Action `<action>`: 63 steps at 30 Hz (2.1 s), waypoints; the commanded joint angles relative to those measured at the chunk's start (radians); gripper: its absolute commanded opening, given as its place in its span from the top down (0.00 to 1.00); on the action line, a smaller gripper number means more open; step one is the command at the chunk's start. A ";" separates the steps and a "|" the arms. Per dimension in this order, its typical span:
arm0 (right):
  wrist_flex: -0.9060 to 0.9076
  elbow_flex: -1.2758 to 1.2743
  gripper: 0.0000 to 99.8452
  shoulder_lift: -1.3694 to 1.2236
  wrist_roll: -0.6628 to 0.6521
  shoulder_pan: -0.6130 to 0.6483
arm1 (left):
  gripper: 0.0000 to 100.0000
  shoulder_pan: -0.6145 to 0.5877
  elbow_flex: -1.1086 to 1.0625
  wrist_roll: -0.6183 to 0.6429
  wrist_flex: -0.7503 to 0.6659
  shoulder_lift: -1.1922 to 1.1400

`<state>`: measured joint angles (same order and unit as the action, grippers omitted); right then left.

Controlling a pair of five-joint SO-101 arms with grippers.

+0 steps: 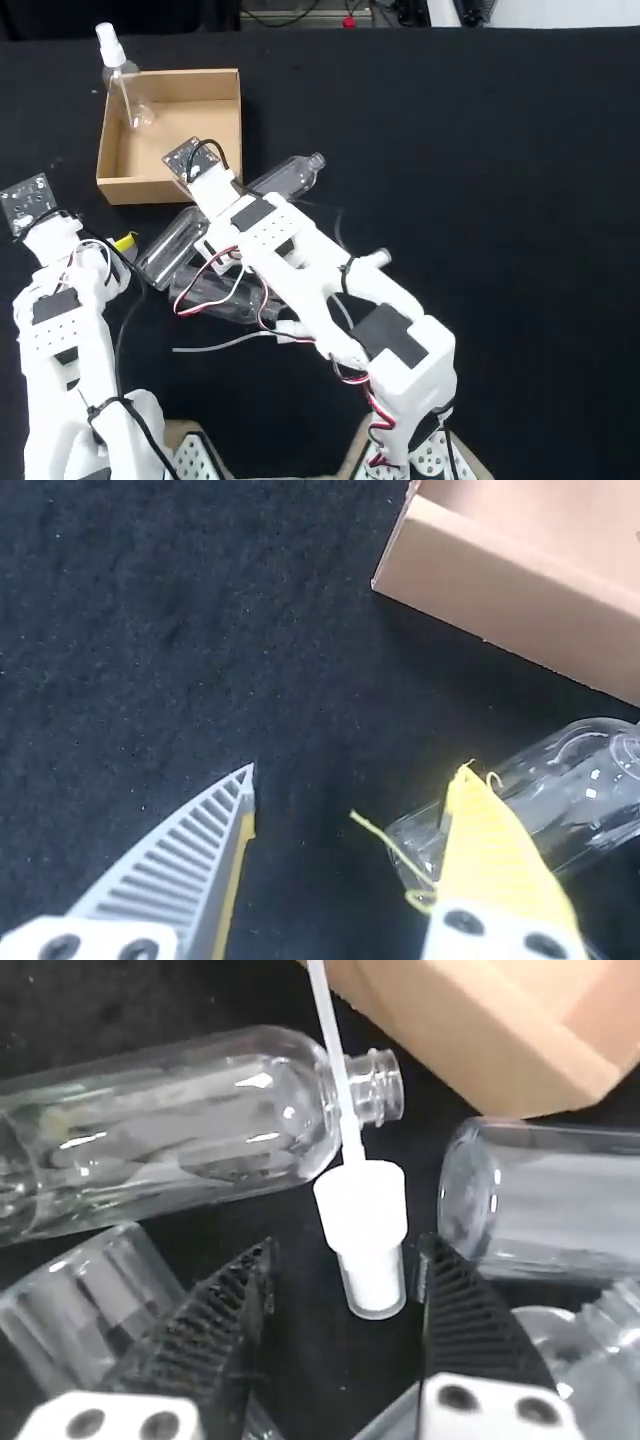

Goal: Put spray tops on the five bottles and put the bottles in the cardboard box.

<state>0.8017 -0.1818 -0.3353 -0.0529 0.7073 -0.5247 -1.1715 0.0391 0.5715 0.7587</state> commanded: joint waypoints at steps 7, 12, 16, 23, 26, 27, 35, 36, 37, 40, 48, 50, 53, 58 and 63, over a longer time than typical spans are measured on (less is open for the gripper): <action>-0.077 0.013 0.78 -0.031 -0.009 -0.034 | 0.70 0.002 0.008 0.003 -0.014 0.025; -0.077 0.012 0.86 -0.038 -0.009 -0.034 | 0.70 0.002 0.008 0.003 -0.014 0.025; -0.078 0.012 0.98 -0.035 -0.009 -0.034 | 0.70 0.001 0.008 0.003 -0.014 0.025; -0.040 -0.013 0.99 0.048 -0.002 -0.084 | 0.70 0.001 0.008 0.003 -0.014 0.025; 0.021 -0.051 0.99 0.174 -0.002 -0.100 | 0.70 0.001 0.008 0.003 -0.014 0.025; 0.054 -0.065 0.99 0.225 0.000 -0.097 | 0.70 0.001 0.008 0.003 -0.014 0.025; 0.443 -0.031 0.99 0.604 -0.009 -0.144 | 0.70 0.001 0.008 0.003 -0.014 0.025; 0.496 -0.013 0.99 0.642 -0.017 -0.181 | 0.70 0.001 0.008 0.003 -0.014 0.025; 0.540 -0.002 0.99 0.674 -0.046 -0.232 | 0.70 0.001 0.008 0.003 -0.014 0.025; 0.617 -0.012 0.99 0.743 -0.235 -0.422 | 0.70 0.001 0.008 0.003 -0.014 0.025; 0.618 -0.229 0.99 0.780 -0.838 -0.864 | 0.70 0.001 0.008 0.003 -0.018 0.025; 0.608 -0.292 0.99 0.782 -0.982 -0.945 | 0.70 0.001 0.008 0.003 -0.018 0.025; 0.529 -0.410 0.99 0.782 -1.211 -1.069 | 0.70 0.001 0.008 0.003 -0.018 0.025; 0.434 -0.556 0.99 0.777 -1.525 -1.257 | 0.70 0.002 0.008 0.003 -0.018 0.025; 0.431 -0.679 0.99 0.774 -1.815 -1.346 | 0.70 0.005 0.008 0.003 -0.018 0.025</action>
<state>1.2513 -0.8339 0.3997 -1.7085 -0.5754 -0.5247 -1.1715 0.0391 0.5715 0.7587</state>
